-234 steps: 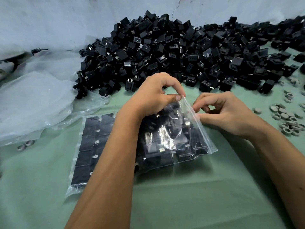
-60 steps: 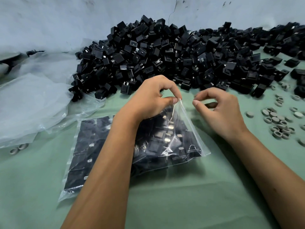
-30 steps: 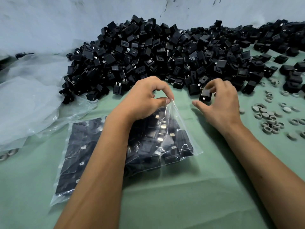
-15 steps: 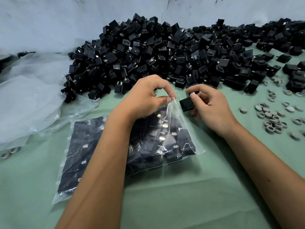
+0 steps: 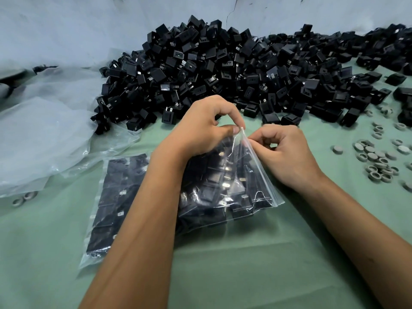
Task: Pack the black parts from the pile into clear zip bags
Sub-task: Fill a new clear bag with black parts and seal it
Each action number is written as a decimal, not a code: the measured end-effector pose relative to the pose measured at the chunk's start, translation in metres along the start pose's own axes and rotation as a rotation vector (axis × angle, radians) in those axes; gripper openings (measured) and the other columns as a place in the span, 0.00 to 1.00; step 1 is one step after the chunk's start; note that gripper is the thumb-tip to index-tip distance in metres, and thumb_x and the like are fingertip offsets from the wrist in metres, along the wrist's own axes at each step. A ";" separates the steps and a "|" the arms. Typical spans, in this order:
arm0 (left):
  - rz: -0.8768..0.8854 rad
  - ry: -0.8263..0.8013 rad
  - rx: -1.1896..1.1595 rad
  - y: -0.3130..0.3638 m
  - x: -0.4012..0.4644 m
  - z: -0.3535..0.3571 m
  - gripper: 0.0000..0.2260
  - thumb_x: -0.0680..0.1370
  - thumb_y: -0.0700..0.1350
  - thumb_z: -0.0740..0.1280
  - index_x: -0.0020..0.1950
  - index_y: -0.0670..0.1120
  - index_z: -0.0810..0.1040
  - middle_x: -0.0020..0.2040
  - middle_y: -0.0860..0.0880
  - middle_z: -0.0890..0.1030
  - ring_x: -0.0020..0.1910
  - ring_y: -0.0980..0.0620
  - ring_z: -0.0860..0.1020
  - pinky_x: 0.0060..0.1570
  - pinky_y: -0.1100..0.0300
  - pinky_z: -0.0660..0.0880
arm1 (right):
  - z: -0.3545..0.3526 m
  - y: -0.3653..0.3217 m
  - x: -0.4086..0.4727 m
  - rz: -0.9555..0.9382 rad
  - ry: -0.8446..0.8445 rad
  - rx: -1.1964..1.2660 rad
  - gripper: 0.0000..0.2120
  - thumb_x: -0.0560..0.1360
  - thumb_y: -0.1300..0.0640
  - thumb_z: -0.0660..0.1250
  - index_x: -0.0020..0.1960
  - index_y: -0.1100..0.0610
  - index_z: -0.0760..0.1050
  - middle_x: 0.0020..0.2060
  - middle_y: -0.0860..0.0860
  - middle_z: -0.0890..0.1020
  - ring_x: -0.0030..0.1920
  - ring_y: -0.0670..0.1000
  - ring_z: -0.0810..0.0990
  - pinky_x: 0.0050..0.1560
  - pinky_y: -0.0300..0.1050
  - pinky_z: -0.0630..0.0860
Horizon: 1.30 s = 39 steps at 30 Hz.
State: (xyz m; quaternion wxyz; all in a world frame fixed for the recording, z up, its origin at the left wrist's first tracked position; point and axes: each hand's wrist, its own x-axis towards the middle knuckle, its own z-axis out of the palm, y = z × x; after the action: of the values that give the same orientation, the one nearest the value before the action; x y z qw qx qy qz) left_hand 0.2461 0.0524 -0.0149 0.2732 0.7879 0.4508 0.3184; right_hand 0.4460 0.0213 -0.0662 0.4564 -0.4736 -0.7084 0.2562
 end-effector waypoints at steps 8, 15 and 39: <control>-0.006 0.000 0.003 0.000 0.000 0.000 0.06 0.76 0.40 0.75 0.48 0.51 0.86 0.55 0.51 0.80 0.60 0.53 0.78 0.60 0.47 0.78 | -0.003 0.001 0.000 -0.016 -0.022 0.024 0.06 0.80 0.56 0.72 0.49 0.51 0.87 0.39 0.46 0.87 0.41 0.48 0.85 0.47 0.52 0.82; -0.008 0.004 0.006 -0.001 0.000 0.000 0.06 0.76 0.40 0.75 0.48 0.50 0.86 0.55 0.50 0.80 0.60 0.53 0.77 0.60 0.48 0.78 | -0.015 -0.002 0.000 -0.061 -0.182 0.146 0.07 0.74 0.59 0.79 0.51 0.51 0.87 0.43 0.49 0.88 0.42 0.62 0.85 0.47 0.60 0.83; 0.005 0.025 -0.047 -0.004 0.001 0.001 0.06 0.78 0.38 0.74 0.48 0.50 0.86 0.54 0.50 0.80 0.59 0.52 0.79 0.61 0.45 0.79 | -0.024 0.033 0.015 0.091 0.102 -0.642 0.17 0.79 0.54 0.70 0.67 0.49 0.78 0.70 0.51 0.77 0.70 0.56 0.68 0.70 0.49 0.64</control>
State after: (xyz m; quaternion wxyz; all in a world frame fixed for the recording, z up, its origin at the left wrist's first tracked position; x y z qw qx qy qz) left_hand 0.2448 0.0550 -0.0183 0.2852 0.7782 0.4448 0.3395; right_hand 0.4795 0.0475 -0.0755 0.3070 -0.6365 -0.7073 0.0158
